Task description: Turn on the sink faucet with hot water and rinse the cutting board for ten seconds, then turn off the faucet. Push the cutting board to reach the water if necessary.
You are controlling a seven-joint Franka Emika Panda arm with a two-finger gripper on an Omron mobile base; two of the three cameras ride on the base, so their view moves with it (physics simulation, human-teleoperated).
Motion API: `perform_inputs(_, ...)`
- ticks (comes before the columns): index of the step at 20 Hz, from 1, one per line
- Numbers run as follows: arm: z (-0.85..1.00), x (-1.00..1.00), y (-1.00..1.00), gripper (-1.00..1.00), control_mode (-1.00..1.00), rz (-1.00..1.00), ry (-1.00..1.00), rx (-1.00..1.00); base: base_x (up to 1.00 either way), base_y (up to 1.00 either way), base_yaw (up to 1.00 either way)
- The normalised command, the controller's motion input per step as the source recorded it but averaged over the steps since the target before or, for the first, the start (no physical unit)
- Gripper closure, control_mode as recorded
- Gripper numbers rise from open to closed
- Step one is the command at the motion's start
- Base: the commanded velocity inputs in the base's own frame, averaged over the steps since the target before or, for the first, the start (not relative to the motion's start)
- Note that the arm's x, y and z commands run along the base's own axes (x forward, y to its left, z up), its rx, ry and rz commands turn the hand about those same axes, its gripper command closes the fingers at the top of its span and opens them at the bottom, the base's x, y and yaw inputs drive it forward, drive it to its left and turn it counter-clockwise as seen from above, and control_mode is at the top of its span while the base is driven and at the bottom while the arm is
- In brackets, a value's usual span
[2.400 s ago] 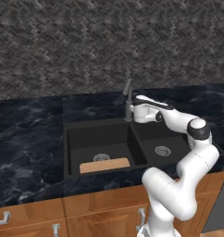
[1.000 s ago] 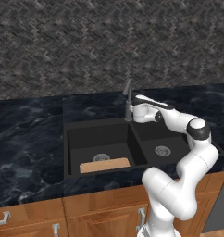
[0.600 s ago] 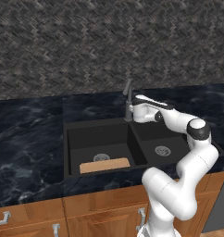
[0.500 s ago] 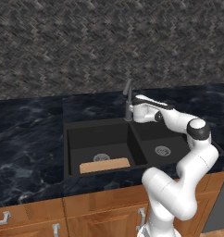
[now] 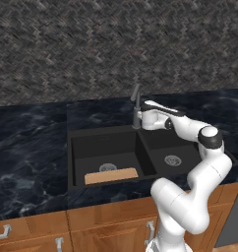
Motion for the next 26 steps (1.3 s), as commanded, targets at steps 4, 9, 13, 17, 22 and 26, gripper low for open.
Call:
perform_inputs(4, 0.00, 0.07, -0.04, -1.00, -1.00, 0.00, 0.00, 0.00, 0.00, 0.00, 0.00)
perform_inputs(9, 0.00, 0.00, -0.01, -1.00, -1.00, 0.00, 0.00, 0.00, 0.00, 0.00, 0.00)
perform_inputs(13, 0.00, 0.00, -0.08, -1.00, -1.00, 0.00, 0.00, 0.00, 0.00, 0.00, 0.00)
perform_inputs(17, 0.00, 0.00, -0.17, -1.00, -1.00, 0.00, 0.00, 0.00, 0.00, 0.00, 0.00)
perform_inputs(22, 0.00, 0.00, -0.19, -1.00, -1.00, 0.00, 0.00, 0.00, 0.00, 0.00, 0.00)
perform_inputs(26, 0.00, 0.00, -0.19, -1.00, -1.00, 0.00, 0.00, 0.00, 0.00, 0.00, 0.00)
